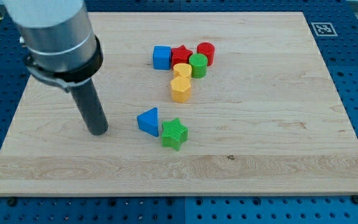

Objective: Push the blue triangle and green star towards the bottom

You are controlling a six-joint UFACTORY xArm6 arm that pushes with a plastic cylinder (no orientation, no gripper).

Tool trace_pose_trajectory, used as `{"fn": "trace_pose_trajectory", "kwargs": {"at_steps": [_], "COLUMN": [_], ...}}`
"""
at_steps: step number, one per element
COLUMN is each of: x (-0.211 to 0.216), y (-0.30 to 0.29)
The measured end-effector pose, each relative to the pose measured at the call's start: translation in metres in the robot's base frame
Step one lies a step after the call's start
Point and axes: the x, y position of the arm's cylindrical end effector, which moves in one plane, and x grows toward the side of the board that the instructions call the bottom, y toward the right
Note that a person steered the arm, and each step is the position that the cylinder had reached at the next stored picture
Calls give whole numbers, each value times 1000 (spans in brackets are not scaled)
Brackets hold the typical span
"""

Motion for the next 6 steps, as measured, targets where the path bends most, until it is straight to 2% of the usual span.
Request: {"fn": "trace_pose_trajectory", "kwargs": {"at_steps": [1,3,5,6], "x": [7,-17,-14,-14], "y": [14,52,135,141]}}
